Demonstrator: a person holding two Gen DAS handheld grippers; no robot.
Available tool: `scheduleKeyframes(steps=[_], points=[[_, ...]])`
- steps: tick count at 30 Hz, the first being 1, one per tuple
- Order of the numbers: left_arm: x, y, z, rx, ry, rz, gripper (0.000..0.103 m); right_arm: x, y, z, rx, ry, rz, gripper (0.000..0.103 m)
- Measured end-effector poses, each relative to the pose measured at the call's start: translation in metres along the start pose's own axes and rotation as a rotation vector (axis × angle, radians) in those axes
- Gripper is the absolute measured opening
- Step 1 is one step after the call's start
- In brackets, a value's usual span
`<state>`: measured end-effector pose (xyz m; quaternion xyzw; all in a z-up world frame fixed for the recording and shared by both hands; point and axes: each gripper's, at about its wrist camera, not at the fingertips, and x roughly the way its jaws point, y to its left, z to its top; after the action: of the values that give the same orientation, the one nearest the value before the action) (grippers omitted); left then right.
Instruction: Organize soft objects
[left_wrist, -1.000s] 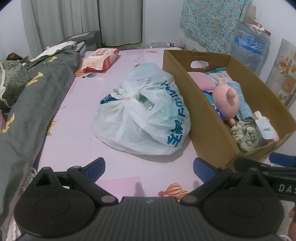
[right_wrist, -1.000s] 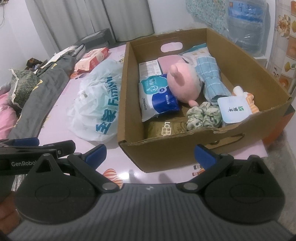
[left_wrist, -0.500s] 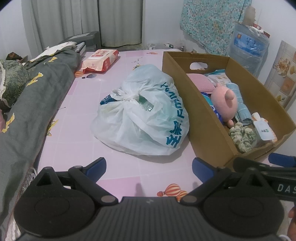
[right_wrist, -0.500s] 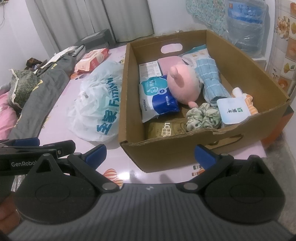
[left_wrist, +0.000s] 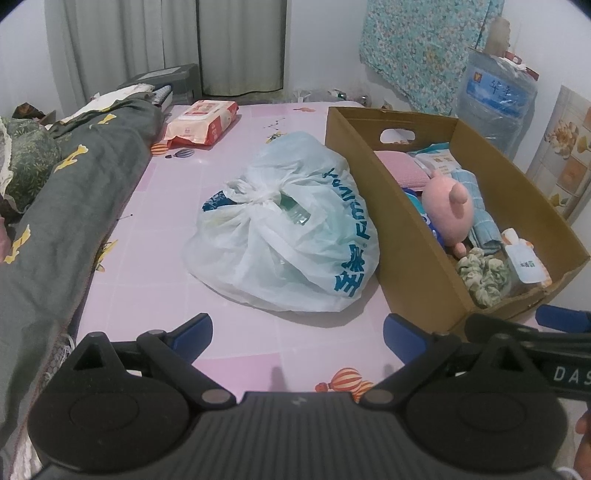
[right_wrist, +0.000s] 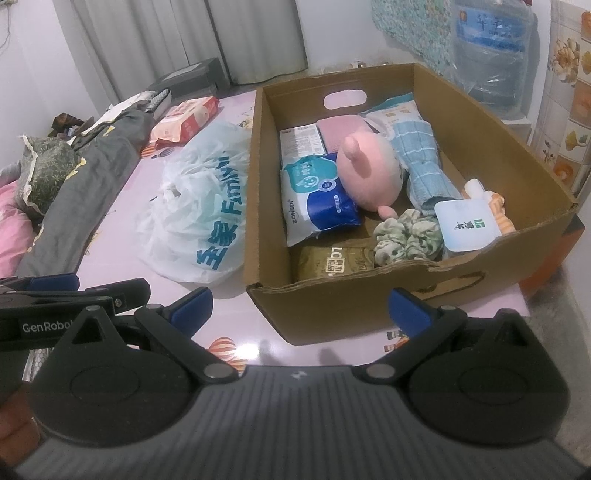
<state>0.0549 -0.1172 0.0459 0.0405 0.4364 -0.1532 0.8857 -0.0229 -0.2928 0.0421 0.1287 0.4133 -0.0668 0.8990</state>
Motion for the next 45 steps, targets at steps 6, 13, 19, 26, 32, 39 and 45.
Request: scheduleKeyframes(steps=[6,13,19,26,32,39,45], points=[[0.001,0.002,0.0,-0.004,0.002,-0.001,0.099,0.001,0.0,0.0,-0.001,0.001,-0.001,0.102],[0.003,0.004,0.001,-0.007,0.006,-0.002,0.1,0.004,0.002,0.002,-0.003,0.009,0.0,0.102],[0.006,0.005,0.001,-0.011,0.015,-0.006,0.099,0.005,0.002,0.002,-0.004,0.014,-0.003,0.102],[0.009,0.007,0.001,-0.015,0.022,-0.007,0.099,0.011,0.003,0.003,-0.004,0.025,-0.004,0.102],[0.01,0.007,0.001,-0.017,0.024,-0.007,0.099,0.011,0.003,0.003,-0.004,0.027,-0.005,0.102],[0.01,0.008,0.001,-0.018,0.024,-0.007,0.099,0.012,0.004,0.003,-0.005,0.027,-0.005,0.102],[0.01,0.008,0.001,-0.018,0.024,-0.007,0.099,0.012,0.004,0.003,-0.004,0.026,-0.004,0.102]])
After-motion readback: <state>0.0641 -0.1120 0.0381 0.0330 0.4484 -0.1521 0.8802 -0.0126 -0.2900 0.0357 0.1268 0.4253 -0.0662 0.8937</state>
